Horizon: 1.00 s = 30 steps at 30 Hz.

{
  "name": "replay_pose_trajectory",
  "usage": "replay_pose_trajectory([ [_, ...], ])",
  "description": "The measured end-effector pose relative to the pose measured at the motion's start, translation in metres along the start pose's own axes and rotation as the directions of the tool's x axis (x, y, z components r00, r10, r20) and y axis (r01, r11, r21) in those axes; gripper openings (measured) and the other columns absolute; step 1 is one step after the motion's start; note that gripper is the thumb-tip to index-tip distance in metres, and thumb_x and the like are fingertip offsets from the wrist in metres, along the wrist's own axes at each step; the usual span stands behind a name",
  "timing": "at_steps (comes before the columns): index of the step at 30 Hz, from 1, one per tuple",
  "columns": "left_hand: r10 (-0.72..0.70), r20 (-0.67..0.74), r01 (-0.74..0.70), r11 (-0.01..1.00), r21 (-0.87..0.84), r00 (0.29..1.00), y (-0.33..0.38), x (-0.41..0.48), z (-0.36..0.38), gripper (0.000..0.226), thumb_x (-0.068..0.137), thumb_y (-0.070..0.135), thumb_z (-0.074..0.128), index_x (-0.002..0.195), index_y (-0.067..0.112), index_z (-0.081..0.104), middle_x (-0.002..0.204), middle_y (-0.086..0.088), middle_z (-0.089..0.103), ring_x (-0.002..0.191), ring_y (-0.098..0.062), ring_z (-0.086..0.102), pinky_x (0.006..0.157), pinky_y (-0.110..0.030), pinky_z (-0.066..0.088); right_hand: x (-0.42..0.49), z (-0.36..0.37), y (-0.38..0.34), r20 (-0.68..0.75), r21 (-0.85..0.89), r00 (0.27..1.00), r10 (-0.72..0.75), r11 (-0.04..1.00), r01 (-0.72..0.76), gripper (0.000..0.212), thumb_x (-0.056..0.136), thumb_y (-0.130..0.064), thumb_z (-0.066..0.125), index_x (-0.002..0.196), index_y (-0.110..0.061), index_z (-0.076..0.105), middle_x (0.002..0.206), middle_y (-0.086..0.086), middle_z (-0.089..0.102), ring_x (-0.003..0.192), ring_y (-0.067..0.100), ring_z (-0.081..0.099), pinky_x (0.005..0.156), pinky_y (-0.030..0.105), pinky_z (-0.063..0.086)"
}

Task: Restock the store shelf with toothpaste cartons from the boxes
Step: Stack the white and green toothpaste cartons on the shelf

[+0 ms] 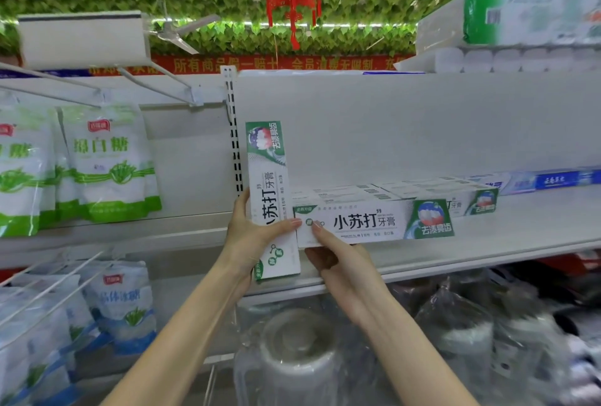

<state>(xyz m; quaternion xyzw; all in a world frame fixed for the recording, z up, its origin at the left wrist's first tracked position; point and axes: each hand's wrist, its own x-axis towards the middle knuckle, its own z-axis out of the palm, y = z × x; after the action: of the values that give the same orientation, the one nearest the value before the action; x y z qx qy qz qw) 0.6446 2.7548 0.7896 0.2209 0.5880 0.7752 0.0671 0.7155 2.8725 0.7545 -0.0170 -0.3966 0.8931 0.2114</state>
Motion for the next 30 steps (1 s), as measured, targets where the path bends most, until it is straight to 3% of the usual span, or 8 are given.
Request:
replay_pose_trajectory([
  [3, -0.017, -0.005, 0.017, 0.999, 0.048, 1.000, 0.003, 0.006, -0.001, 0.088, 0.062, 0.002, 0.085, 0.136, 0.022, 0.041, 0.106, -0.002, 0.071, 0.076, -0.020, 0.073, 0.055, -0.030, 0.057, 0.002, -0.001, -0.001, -0.075, 0.163, 0.997, -0.009, 0.986, 0.021, 0.037, 0.076, -0.007, 0.069, 0.113, -0.005, 0.065, 0.105, 0.008, 0.072, 0.097, 0.017, 0.069, 0.094, 0.030, 0.048],
  [7, -0.056, -0.026, 0.058, 0.996, 0.061, 0.998, 0.008, 0.009, -0.012, 0.085, 0.056, 0.009, 0.085, 0.131, 0.021, 0.046, 0.103, -0.004, 0.071, 0.074, -0.022, 0.073, 0.053, -0.031, 0.057, 0.005, -0.020, -0.023, -0.226, 0.196, 0.966, -0.124, 0.966, 0.170, 0.010, 0.086, -0.015, 0.064, 0.095, -0.013, 0.068, 0.096, 0.003, 0.073, 0.092, 0.015, 0.066, 0.088, 0.027, 0.048],
  [12, -0.055, -0.032, 0.056, 0.998, 0.042, 0.998, 0.007, 0.010, -0.027, 0.068, 0.051, 0.013, 0.079, 0.113, 0.024, 0.053, 0.098, -0.004, 0.071, 0.066, -0.018, 0.071, 0.048, -0.027, 0.055, 0.004, -0.061, -0.069, -0.273, -0.003, 0.933, -0.236, 0.970, 0.245, 0.054, 0.067, -0.018, 0.074, 0.117, -0.004, 0.060, 0.106, 0.012, 0.069, 0.092, 0.020, 0.066, 0.081, 0.029, 0.052],
  [15, -0.068, -0.015, 0.069, 0.996, 0.050, 0.998, 0.004, 0.012, -0.029, 0.069, 0.052, 0.013, 0.079, 0.115, 0.023, 0.053, 0.096, -0.005, 0.071, 0.066, -0.020, 0.072, 0.048, -0.028, 0.055, 0.001, -0.079, -0.098, -0.168, -0.277, 0.939, -0.301, 0.928, 0.248, 0.062, 0.064, -0.019, 0.076, 0.121, -0.004, 0.056, 0.098, 0.010, 0.071, 0.085, 0.016, 0.069, 0.073, 0.026, 0.055],
  [20, -0.087, 0.031, 0.082, 0.987, 0.139, 0.996, 0.003, 0.016, -0.020, 0.083, 0.051, 0.015, 0.080, 0.128, 0.022, 0.047, 0.101, -0.006, 0.070, 0.068, -0.022, 0.072, 0.048, -0.029, 0.055, 0.003, -0.098, -0.133, -0.034, -0.833, 0.972, -0.232, 0.544, 0.100, 0.036, 0.072, -0.022, 0.077, 0.106, -0.019, 0.065, 0.093, 0.005, 0.073, 0.087, 0.014, 0.069, 0.083, 0.026, 0.054],
  [24, -0.101, 0.025, 0.096, 0.985, 0.141, 0.995, 0.001, 0.020, -0.017, 0.088, 0.058, 0.014, 0.082, 0.135, 0.022, 0.041, 0.105, -0.009, 0.069, 0.073, -0.026, 0.072, 0.057, -0.036, 0.058, 0.009, -0.114, -0.146, 0.015, -0.932, 0.974, -0.226, 0.350, 0.096, 0.039, 0.075, -0.013, 0.078, 0.109, -0.025, 0.064, 0.098, -0.005, 0.069, 0.074, -0.006, 0.067, 0.059, 0.007, 0.048],
  [27, -0.106, 0.005, 0.105, 0.989, 0.106, 0.994, -0.002, 0.021, -0.018, 0.099, 0.050, 0.018, 0.083, 0.138, 0.025, 0.039, 0.110, -0.009, 0.068, 0.088, -0.034, 0.071, 0.078, -0.050, 0.057, 0.020, -0.123, -0.147, 0.023, -0.948, 0.972, -0.234, 0.304, 0.096, 0.041, 0.075, -0.016, 0.078, 0.113, -0.025, 0.063, 0.105, -0.003, 0.068, 0.080, 0.003, 0.069, 0.061, 0.013, 0.052],
  [30, -0.094, -0.023, 0.096, 0.990, 0.103, 0.995, -0.001, 0.020, -0.017, 0.100, 0.050, 0.019, 0.083, 0.139, 0.024, 0.039, 0.111, -0.008, 0.068, 0.086, -0.031, 0.071, 0.070, -0.044, 0.058, 0.036, -0.123, -0.142, 0.073, -0.981, 0.965, -0.250, 0.158, 0.116, 0.046, 0.074, -0.023, 0.079, 0.116, -0.024, 0.059, 0.105, -0.008, 0.062, 0.087, 0.003, 0.063, 0.063, 0.013, 0.050],
])
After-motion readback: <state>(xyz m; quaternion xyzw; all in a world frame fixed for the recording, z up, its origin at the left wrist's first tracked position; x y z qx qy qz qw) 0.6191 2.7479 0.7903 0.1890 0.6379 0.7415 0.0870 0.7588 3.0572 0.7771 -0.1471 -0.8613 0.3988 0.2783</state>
